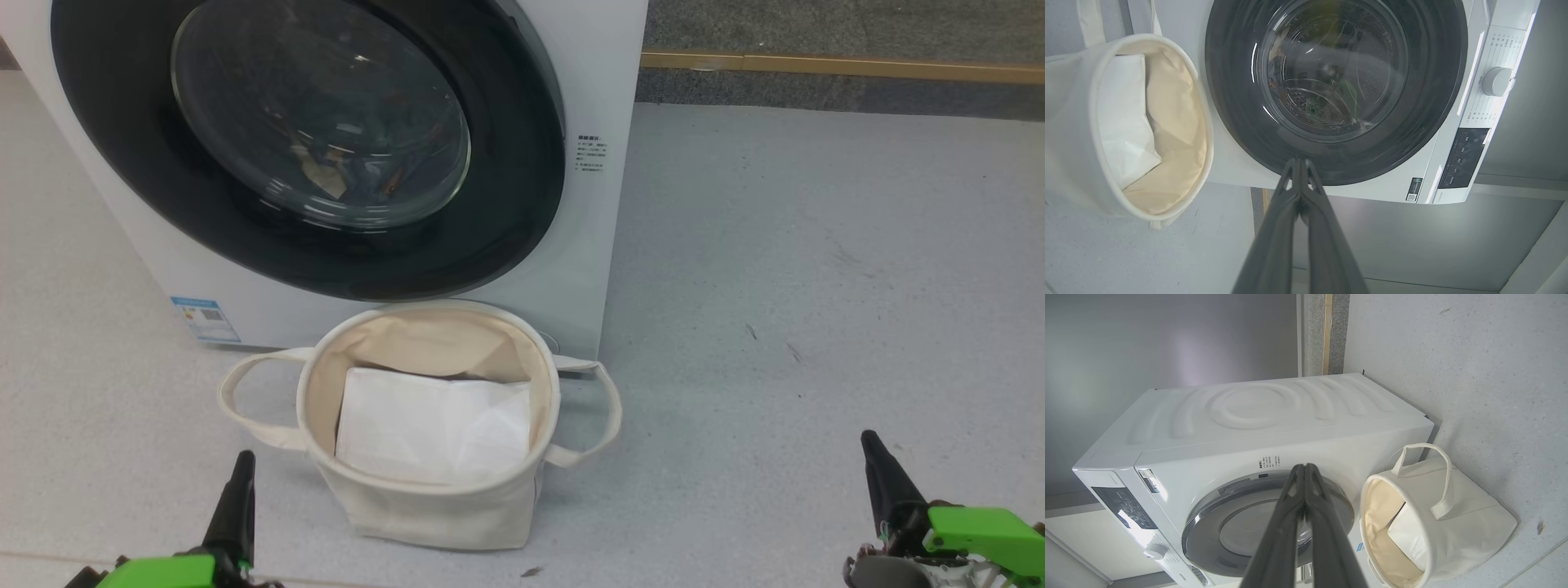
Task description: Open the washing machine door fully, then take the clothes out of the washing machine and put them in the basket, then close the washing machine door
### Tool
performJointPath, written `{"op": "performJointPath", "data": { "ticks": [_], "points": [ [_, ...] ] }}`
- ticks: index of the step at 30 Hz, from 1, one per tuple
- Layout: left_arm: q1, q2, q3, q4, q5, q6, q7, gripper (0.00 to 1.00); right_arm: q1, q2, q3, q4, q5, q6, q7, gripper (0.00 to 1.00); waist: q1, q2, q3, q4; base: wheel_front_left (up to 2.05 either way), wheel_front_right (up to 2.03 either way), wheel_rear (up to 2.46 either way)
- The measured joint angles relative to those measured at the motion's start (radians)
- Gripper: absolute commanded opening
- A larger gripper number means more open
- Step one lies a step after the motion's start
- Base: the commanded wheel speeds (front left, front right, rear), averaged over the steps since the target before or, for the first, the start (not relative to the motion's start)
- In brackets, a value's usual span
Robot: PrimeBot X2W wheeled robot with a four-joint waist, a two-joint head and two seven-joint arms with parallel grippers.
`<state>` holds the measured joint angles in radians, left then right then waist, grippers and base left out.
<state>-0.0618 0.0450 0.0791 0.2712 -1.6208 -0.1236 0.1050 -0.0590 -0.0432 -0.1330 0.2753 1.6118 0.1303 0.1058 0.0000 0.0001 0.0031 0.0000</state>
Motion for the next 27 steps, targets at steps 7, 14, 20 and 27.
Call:
{"op": "performJointPath", "data": {
  "ticks": [7,14,20,27],
  "points": [
    [0.000,0.000,0.000,0.000,0.008,0.000,0.000,0.00,0.000,0.000,0.000,0.000,0.000,0.000,0.000,0.00,0.0000,0.0000,0.000,0.000,0.00,0.00,0.00],
    [0.000,0.000,0.000,0.000,0.008,0.000,0.000,0.00,0.000,0.000,0.000,0.000,0.000,0.000,0.000,0.00,0.0000,0.0000,0.000,0.000,0.00,0.00,0.00],
    [0.000,0.000,0.000,0.000,0.008,0.000,0.000,0.00,0.000,0.000,0.000,0.000,0.000,0.000,0.000,0.00,0.0000,0.0000,0.000,0.000,0.00,0.00,0.00],
    [0.000,0.000,0.000,0.000,0.008,0.000,0.000,0.00,0.000,0.000,0.000,0.000,0.000,0.000,0.000,0.00,0.0000,0.0000,0.000,0.000,0.00,0.00,0.00]
  ]
}}
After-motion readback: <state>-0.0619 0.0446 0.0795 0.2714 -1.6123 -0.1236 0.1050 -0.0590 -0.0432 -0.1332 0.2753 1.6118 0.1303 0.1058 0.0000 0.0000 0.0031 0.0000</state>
